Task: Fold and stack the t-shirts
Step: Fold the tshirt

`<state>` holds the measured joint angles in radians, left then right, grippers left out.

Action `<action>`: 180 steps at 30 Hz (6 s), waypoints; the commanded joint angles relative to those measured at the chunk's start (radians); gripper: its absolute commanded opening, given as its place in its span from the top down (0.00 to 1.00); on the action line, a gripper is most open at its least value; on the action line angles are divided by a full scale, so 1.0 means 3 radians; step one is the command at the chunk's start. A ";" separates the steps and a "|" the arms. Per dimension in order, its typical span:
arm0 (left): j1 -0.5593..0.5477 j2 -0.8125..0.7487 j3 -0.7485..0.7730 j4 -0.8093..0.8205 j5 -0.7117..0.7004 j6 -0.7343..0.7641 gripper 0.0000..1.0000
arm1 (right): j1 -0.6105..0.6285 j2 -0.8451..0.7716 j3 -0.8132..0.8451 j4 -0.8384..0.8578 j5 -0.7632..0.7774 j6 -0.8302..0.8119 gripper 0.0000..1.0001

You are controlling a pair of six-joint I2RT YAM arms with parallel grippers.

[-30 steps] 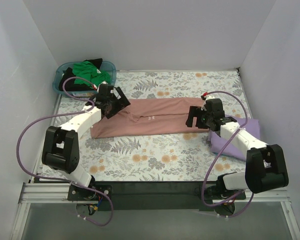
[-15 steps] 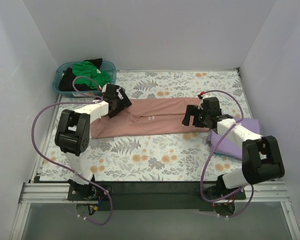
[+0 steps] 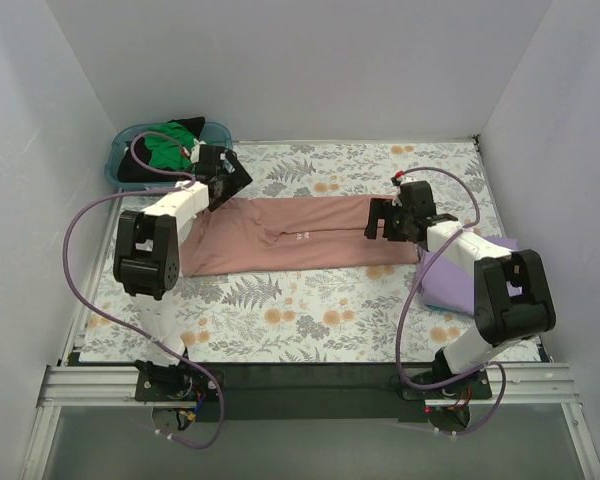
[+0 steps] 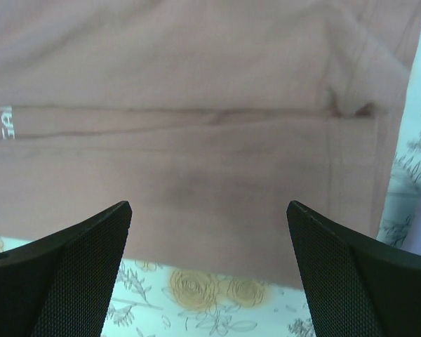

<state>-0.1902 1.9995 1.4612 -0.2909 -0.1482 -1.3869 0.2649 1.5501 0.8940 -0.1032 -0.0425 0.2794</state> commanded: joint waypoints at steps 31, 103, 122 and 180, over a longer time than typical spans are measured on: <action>-0.0757 0.0636 0.0109 0.0249 0.0781 -0.0046 0.02 | 0.0548 -0.0099 -0.0704 -0.0004 0.0126 0.0489 0.02; -0.1846 -0.3035 -0.3618 -0.0253 0.0714 -0.1222 0.54 | 0.2921 -0.1762 -0.1523 -0.0781 0.1257 0.2259 0.29; -0.1851 -0.3408 -0.3690 -0.0196 0.0749 -0.1124 1.00 | 0.2916 -0.1905 -0.1620 -0.0530 0.1118 0.2060 0.99; -0.0537 -0.0207 -0.0249 0.0453 0.0600 -0.0240 0.11 | 0.0549 0.1169 0.1515 0.0789 0.0158 -0.0200 0.30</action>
<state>-0.3599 1.9713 1.3346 -0.1574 -0.0051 -1.4979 0.4412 1.9347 1.2961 0.0879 0.0406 0.2375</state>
